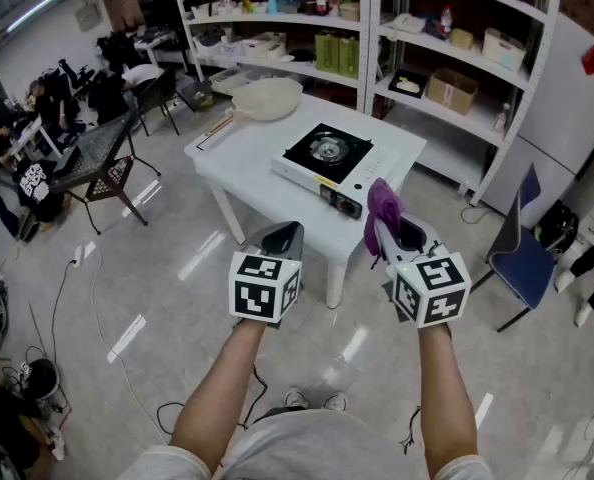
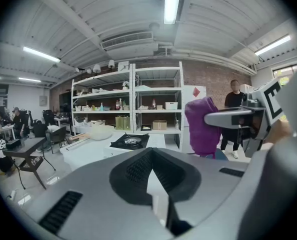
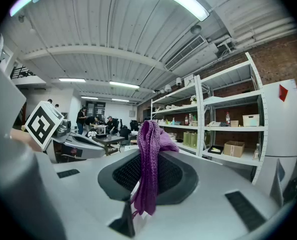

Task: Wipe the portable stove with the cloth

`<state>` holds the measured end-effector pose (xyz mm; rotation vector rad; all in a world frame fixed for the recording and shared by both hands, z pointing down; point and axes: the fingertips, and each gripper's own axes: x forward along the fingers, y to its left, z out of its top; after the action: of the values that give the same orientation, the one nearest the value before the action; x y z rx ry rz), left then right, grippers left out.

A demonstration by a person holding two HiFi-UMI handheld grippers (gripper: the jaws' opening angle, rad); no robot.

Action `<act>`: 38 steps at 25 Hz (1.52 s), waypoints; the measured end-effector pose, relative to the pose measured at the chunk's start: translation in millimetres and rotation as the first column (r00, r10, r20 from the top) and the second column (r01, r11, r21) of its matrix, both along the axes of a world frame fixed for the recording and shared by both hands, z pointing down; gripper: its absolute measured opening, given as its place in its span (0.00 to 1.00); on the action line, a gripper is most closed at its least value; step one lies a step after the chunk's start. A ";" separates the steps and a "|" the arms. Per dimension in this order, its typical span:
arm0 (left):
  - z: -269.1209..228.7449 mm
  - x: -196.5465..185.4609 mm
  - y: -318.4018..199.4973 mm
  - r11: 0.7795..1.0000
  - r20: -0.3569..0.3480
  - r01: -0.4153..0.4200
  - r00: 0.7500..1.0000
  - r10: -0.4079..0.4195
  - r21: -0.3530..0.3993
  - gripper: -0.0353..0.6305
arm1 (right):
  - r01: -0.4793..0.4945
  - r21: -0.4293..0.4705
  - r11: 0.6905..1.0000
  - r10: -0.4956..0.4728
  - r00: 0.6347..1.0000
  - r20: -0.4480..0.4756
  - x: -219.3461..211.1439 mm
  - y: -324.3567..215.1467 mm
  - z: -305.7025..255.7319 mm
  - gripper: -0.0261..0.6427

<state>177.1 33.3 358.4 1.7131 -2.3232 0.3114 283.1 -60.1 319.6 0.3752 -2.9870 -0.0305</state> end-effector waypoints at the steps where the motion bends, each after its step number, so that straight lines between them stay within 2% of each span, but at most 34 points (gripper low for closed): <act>1: -1.1 0.6 -1.0 1.000 0.000 0.002 1.000 -0.002 -0.002 0.06 | 0.002 -0.001 1.000 -0.002 1.000 0.000 0.1 -0.7 -0.9 0.13; 12: -1.4 3.7 -19.9 1.000 0.003 0.006 1.000 -0.006 -0.003 0.06 | 0.030 -0.011 0.999 -0.030 0.999 -0.017 -1.9 -10.6 8.3 0.13; 19: 8.9 -15.6 -42.7 1.000 -0.002 -0.008 1.000 0.008 -0.010 0.06 | 0.029 -0.013 0.999 -0.030 0.999 -0.037 -22.9 -30.1 20.4 0.13; 26: 16.9 -74.0 -67.1 0.999 -0.005 -0.053 0.999 0.053 -0.010 0.06 | -0.001 -0.016 1.000 0.000 0.998 -0.058 -80.3 -48.9 31.9 0.13; 32: 22.8 -137.2 -92.1 0.989 -0.018 -0.146 0.989 0.145 -0.028 0.06 | -0.087 -0.029 0.996 0.084 0.993 -0.086 -138.9 -67.7 37.2 0.13; 38: 31.7 -187.5 -117.4 0.970 -0.037 -0.242 0.970 0.241 -0.032 0.06 | -0.183 -0.030 0.983 0.178 0.977 -0.116 -183.3 -87.3 42.9 0.13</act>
<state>-10.4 -84.1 390.1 1.9699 -2.0740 0.3633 99.8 -147.4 362.5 0.6171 -2.8250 0.0256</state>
